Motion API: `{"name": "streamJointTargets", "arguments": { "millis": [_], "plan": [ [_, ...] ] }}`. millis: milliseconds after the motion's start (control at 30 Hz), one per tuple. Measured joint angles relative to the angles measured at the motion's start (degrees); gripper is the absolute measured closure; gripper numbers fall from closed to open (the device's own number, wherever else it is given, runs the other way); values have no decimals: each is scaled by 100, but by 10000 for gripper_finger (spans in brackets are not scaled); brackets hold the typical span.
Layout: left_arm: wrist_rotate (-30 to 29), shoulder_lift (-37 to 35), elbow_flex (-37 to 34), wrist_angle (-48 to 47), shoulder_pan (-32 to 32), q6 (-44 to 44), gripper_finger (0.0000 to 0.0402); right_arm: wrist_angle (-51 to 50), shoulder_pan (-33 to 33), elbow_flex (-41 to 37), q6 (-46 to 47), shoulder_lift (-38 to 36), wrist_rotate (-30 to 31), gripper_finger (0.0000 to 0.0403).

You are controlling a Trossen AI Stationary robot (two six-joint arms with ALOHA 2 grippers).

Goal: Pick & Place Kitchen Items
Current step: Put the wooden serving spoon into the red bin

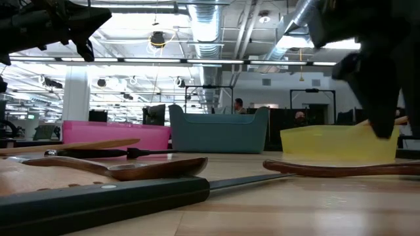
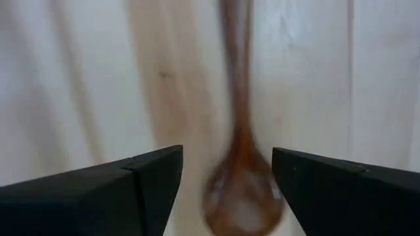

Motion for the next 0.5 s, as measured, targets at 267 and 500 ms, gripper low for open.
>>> {"name": "streamJointTargets", "arguments": {
  "millis": [267, 500],
  "plan": [
    [-1, 0, 0, 0, 1, 1, 399, -76, -267, 0, -294, 303, -133, 161],
    [-1, 0, -2, 0, 1, 1, 399, 290, -340, -198, -351, 307, -145, 161]
  ]
}}
